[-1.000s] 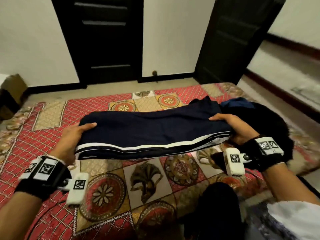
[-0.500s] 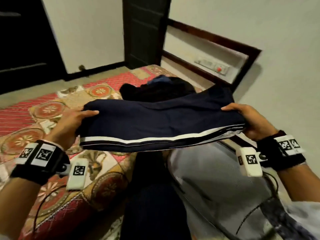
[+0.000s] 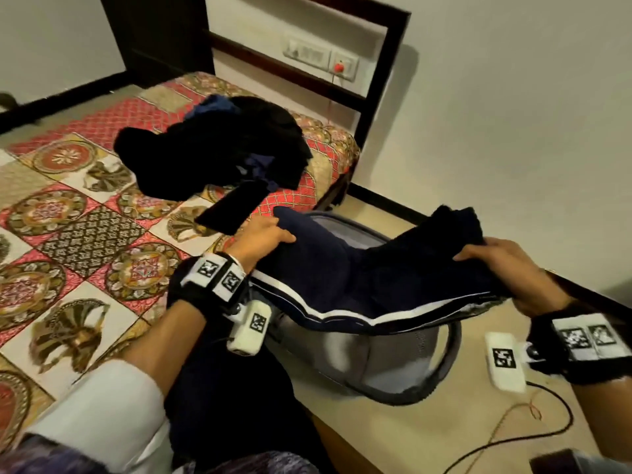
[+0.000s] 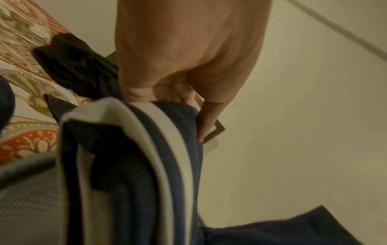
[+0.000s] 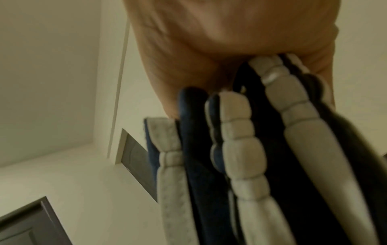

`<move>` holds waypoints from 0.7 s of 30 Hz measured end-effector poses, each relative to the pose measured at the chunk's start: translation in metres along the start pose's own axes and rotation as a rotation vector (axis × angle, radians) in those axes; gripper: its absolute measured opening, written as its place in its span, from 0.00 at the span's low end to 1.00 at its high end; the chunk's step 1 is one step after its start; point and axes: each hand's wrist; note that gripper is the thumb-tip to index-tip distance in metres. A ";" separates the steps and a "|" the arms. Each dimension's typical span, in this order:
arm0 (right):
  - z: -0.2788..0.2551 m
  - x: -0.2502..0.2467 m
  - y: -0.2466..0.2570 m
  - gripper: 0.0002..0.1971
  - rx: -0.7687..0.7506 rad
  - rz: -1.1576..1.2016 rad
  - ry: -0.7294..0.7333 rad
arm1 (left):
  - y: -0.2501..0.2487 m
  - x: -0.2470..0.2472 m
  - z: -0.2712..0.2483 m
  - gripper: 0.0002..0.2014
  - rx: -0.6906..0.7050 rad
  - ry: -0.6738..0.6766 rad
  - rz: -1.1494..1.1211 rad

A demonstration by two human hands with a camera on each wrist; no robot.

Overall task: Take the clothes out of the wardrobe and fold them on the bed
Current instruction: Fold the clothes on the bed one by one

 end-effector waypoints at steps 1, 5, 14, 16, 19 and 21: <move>0.003 0.006 -0.010 0.08 0.022 -0.021 0.010 | 0.006 0.013 0.011 0.03 -0.002 0.031 0.047; 0.026 0.039 -0.066 0.10 0.167 -0.079 0.052 | 0.035 0.052 0.051 0.22 -0.073 0.099 0.298; 0.127 0.107 -0.205 0.09 0.666 -0.279 0.160 | 0.103 0.100 0.135 0.11 -0.231 0.203 0.733; 0.149 0.116 -0.233 0.12 0.769 -0.323 0.180 | 0.107 0.111 0.143 0.12 -0.226 0.209 0.758; 0.157 0.128 -0.249 0.05 0.871 -0.320 0.175 | 0.119 0.123 0.150 0.15 -0.282 0.242 0.769; 0.162 0.134 -0.258 0.06 0.878 -0.345 0.153 | 0.134 0.131 0.161 0.15 -0.311 0.249 0.801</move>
Point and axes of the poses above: each hand's wrist, its own z-axis towards the middle knuckle, its own x-axis out of the palm, y = z × x, and after that the axes turned 10 degrees about z, right-handed
